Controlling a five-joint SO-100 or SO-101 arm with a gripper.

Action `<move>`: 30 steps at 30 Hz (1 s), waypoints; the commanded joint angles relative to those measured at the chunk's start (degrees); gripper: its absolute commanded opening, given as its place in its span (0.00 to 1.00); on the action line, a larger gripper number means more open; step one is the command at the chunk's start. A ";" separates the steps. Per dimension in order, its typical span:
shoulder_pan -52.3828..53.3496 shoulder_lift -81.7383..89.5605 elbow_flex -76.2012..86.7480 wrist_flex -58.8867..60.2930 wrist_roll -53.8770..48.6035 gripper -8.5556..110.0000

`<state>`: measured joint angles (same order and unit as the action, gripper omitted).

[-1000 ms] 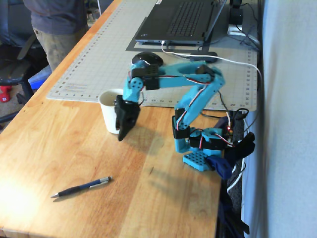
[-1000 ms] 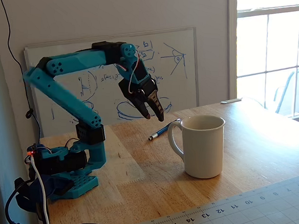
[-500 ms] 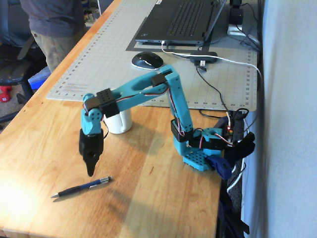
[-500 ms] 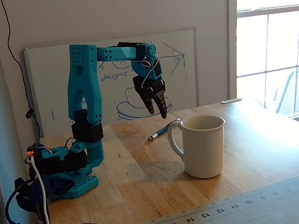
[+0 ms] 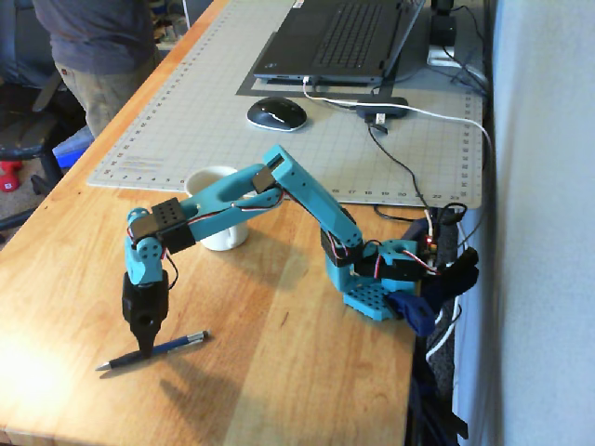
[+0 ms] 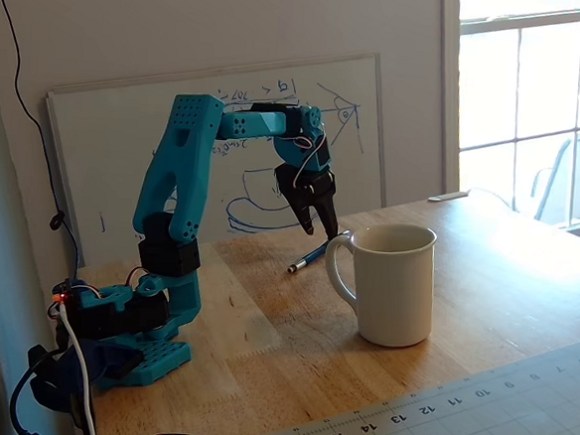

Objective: Grasp a pen and put it in a mug.

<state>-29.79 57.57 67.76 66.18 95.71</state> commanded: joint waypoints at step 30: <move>2.11 -4.75 -5.27 -0.79 0.79 0.09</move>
<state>-27.69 51.86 66.01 66.09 95.71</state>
